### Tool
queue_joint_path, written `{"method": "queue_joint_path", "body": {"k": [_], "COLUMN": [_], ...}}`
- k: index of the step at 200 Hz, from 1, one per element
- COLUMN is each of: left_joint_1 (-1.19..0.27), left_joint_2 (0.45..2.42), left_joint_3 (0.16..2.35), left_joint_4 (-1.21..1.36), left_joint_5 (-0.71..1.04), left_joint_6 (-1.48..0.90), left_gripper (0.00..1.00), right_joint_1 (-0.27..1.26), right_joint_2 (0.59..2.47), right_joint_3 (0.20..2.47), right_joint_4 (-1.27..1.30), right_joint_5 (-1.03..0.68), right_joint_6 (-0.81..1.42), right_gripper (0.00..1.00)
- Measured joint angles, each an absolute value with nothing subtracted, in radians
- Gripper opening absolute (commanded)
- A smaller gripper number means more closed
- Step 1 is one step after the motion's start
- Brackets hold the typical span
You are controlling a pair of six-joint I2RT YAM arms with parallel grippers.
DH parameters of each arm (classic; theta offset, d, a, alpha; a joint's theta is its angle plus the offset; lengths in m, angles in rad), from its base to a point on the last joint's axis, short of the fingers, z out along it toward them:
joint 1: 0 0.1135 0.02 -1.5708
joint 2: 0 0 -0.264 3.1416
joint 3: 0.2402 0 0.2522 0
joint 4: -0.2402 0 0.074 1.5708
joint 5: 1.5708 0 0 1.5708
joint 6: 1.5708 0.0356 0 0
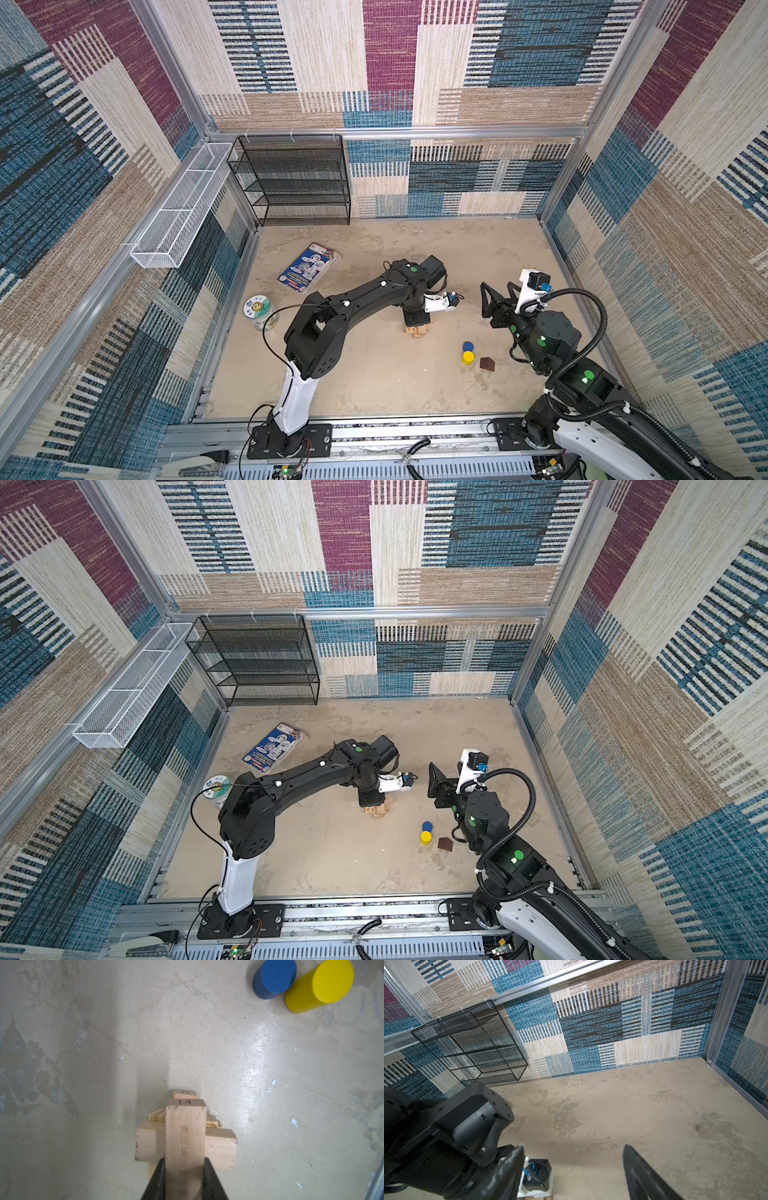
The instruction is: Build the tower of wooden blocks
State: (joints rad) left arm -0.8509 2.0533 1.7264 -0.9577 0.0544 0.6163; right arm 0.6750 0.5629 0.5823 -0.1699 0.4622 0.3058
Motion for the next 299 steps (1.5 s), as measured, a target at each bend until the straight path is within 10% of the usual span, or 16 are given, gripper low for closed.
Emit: {"method": "queue_joint_path", "body": {"k": [280, 287, 294, 299], "left_joint_1": [-0.853, -0.853, -0.853, -0.853], "left_joint_2": [2.037, 2.037, 2.036, 2.035], "left_joint_3": [1.730, 1.730, 1.730, 1.730], "left_joint_4": [-0.958, -0.958, -0.958, -0.958], "left_joint_5": [0.051, 0.051, 0.051, 0.052], "left_joint_6": [0.625, 0.625, 0.625, 0.625], "left_gripper": [0.28, 0.46, 0.93, 0.99], "right_joint_1": [0.675, 0.675, 0.675, 0.675], "right_joint_2": [0.534, 0.534, 0.530, 0.530], "right_joint_3": [0.582, 0.582, 0.582, 0.582], "right_joint_4": [-0.173, -0.177, -0.179, -0.181], "right_joint_5": [0.452, 0.452, 0.452, 0.451], "right_joint_6": [0.283, 0.283, 0.283, 0.283], "right_gripper": [0.78, 0.78, 0.78, 0.78]}}
